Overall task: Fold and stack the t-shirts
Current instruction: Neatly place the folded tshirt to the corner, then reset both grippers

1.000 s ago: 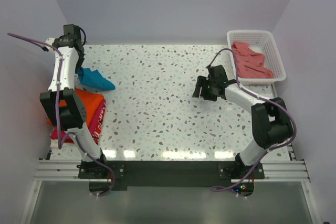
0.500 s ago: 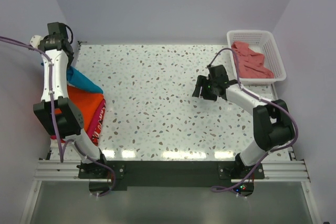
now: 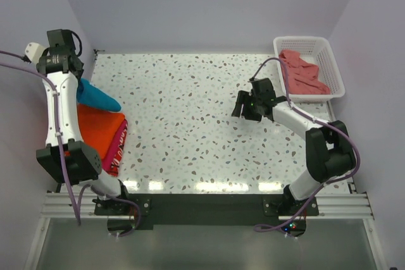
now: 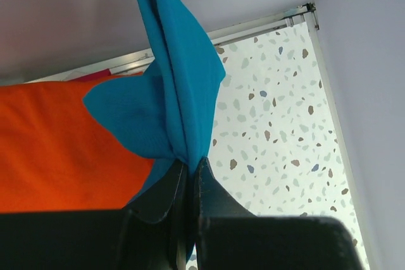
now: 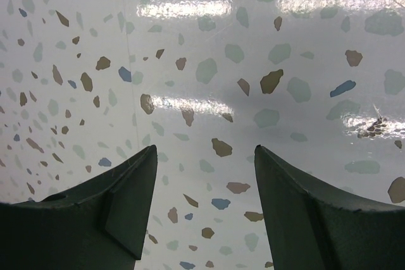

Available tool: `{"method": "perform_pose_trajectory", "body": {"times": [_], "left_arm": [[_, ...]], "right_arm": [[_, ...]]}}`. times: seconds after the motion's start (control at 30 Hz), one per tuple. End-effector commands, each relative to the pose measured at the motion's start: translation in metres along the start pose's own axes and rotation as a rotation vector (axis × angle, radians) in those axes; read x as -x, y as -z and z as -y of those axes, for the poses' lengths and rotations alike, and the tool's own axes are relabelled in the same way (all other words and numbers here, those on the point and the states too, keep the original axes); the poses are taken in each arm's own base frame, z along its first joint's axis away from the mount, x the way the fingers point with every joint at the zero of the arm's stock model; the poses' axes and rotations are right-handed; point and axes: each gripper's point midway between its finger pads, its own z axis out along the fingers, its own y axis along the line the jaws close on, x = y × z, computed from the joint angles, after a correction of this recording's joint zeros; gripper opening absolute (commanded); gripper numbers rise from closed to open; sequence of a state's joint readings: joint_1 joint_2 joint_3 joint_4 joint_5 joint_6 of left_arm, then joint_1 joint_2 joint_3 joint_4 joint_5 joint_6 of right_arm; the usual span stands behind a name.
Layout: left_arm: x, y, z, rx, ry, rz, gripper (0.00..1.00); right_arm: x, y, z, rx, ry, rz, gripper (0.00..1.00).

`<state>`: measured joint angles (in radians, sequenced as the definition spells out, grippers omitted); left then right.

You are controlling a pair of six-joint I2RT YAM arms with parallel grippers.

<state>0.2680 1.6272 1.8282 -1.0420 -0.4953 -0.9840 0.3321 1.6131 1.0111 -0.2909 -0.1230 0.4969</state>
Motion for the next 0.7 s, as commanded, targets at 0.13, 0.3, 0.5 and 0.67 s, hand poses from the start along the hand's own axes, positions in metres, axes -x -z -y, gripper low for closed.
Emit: {"method": "perform_pose_trajectory", "body": {"times": [0.13,0.3,0.5,0.67], "left_arm": [[-0.013,0.024,-0.081,0.093,0.121,0.069,0.0],[-0.059,0.023,-0.166,0.243,0.158,0.073,0.06],[-0.055,0.043,-0.221,0.283,0.136,0.213,0.92],[-0.034,0.055,-0.188,0.125,0.101,0.228,1.0]], "right_arm": [[0.014,0.015,-0.014,0.054,0.024,0.064,0.66],[0.01,0.013,-0.021,0.077,0.032,0.049,0.66],[0.002,0.006,-0.03,0.092,0.049,0.025,0.66],[0.002,0.003,-0.032,0.089,0.057,0.018,0.66]]}}
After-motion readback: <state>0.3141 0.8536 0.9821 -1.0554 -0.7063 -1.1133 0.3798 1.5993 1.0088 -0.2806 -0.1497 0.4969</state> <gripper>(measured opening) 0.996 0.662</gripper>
